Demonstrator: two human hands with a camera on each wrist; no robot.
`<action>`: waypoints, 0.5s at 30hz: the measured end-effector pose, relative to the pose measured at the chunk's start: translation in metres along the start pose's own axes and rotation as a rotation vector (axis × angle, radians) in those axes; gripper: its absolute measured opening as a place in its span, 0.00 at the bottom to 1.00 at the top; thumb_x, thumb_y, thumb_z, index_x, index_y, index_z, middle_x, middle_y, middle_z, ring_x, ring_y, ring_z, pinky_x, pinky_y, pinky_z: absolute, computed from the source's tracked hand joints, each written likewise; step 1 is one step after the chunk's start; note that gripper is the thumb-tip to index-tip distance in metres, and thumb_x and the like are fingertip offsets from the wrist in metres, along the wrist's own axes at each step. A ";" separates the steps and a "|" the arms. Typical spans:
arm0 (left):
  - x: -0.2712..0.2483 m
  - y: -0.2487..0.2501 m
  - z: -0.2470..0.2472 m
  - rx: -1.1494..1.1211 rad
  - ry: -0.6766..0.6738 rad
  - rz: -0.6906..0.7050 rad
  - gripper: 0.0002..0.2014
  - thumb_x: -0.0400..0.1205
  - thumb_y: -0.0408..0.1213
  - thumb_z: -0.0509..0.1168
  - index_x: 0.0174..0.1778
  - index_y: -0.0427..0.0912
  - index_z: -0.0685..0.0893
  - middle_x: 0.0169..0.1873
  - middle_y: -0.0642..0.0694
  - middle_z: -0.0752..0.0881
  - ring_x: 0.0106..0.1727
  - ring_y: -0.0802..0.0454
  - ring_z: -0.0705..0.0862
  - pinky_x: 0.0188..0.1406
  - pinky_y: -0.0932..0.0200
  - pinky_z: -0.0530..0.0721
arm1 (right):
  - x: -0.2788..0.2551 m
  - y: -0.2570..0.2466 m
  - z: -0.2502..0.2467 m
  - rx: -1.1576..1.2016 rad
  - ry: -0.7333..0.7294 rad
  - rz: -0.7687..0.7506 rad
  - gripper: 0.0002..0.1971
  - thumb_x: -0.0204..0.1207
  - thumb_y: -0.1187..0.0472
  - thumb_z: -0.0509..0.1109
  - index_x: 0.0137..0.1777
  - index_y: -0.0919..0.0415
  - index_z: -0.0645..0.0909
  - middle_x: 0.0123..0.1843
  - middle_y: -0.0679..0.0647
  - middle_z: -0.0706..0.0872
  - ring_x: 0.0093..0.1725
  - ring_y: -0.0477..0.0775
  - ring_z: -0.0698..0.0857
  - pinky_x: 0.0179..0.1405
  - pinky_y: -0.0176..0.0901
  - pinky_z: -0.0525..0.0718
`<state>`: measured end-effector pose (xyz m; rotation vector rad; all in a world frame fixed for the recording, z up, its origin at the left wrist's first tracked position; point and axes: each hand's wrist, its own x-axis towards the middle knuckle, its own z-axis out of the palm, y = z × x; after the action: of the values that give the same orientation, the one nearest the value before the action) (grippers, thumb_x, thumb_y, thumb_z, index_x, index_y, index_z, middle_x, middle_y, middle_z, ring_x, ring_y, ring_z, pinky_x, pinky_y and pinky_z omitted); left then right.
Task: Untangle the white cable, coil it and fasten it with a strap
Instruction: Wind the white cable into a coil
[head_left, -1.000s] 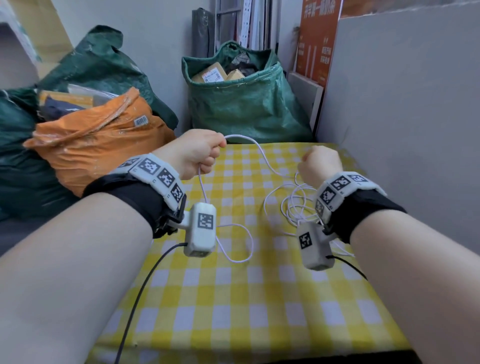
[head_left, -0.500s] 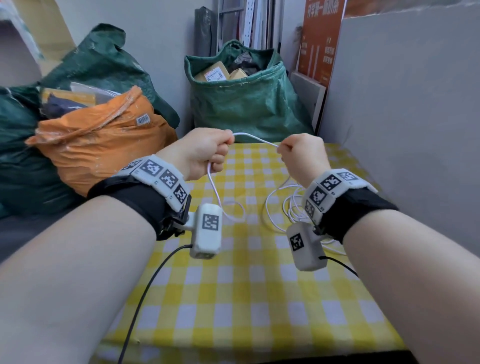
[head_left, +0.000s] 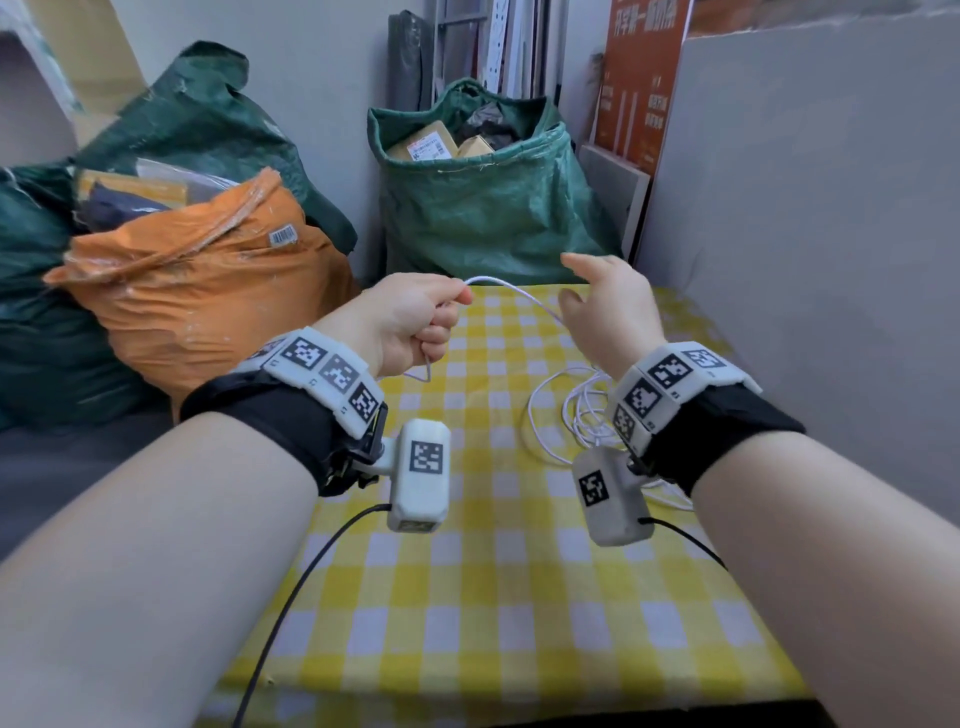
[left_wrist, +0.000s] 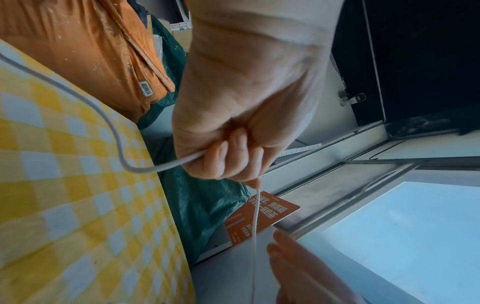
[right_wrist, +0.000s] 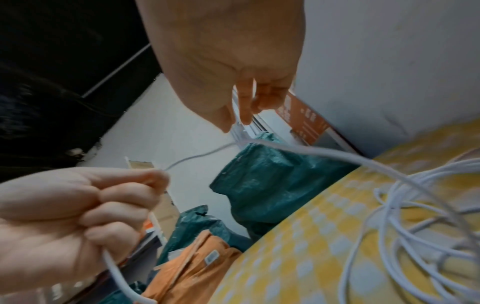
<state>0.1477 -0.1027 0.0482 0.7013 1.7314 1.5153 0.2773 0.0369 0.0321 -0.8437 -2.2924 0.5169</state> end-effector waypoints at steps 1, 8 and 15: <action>-0.001 -0.001 0.001 0.010 -0.026 -0.012 0.11 0.88 0.36 0.53 0.41 0.41 0.75 0.14 0.55 0.63 0.14 0.60 0.57 0.14 0.68 0.57 | -0.002 -0.007 0.000 0.039 0.006 -0.070 0.22 0.79 0.62 0.62 0.73 0.55 0.76 0.72 0.55 0.79 0.71 0.55 0.76 0.69 0.40 0.69; -0.007 0.000 0.001 0.037 -0.249 0.005 0.11 0.88 0.35 0.53 0.49 0.37 0.80 0.23 0.52 0.70 0.21 0.60 0.64 0.22 0.67 0.62 | -0.007 -0.028 0.003 0.312 -0.157 -0.147 0.06 0.76 0.57 0.70 0.41 0.51 0.88 0.30 0.41 0.85 0.29 0.42 0.83 0.37 0.36 0.84; 0.002 -0.002 -0.009 0.039 -0.203 0.125 0.12 0.87 0.36 0.54 0.41 0.39 0.79 0.20 0.54 0.67 0.22 0.58 0.63 0.26 0.65 0.63 | 0.008 -0.012 0.013 0.446 -0.011 -0.042 0.15 0.70 0.49 0.76 0.29 0.57 0.81 0.21 0.44 0.73 0.24 0.41 0.72 0.29 0.34 0.72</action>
<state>0.1393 -0.1073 0.0462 0.9644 1.5934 1.4412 0.2585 0.0322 0.0326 -0.5706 -2.0797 0.9681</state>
